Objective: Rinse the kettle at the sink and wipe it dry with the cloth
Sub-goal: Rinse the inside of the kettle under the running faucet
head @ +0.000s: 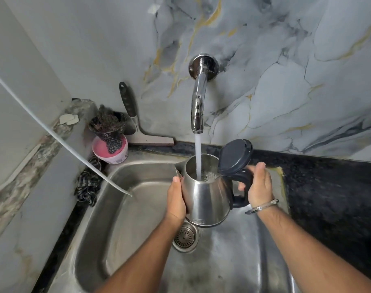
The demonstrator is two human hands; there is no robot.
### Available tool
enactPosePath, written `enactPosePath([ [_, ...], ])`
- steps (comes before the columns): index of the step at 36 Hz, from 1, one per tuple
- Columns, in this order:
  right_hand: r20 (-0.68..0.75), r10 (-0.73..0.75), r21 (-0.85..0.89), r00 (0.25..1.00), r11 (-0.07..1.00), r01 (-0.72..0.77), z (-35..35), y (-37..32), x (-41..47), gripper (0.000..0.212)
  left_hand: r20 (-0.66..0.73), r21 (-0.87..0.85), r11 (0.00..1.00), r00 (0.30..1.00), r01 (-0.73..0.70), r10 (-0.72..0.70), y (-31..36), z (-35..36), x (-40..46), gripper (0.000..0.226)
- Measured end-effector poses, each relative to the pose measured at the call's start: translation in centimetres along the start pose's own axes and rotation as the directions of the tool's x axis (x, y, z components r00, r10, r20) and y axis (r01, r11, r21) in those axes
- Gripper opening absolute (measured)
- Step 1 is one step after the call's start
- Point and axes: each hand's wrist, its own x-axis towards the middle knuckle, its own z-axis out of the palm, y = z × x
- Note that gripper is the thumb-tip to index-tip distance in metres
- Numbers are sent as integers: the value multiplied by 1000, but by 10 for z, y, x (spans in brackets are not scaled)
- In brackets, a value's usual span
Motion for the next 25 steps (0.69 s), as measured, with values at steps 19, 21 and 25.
enactPosePath([
  [19, -214, 177, 219, 961, 967, -130, 27, 3, -16, 35, 141, -54, 990, 982, 132, -123, 1, -23, 26, 74],
  [21, -217, 163, 201, 962, 972, -119, 26, 6, -19, 38, 150, -7, 991, 980, 135, -132, 2, -25, 30, 71],
  [25, -250, 247, 210, 936, 958, -197, 22, 11, -20, 26, 154, 58, 983, 972, 172, -179, 8, -20, 35, 71],
])
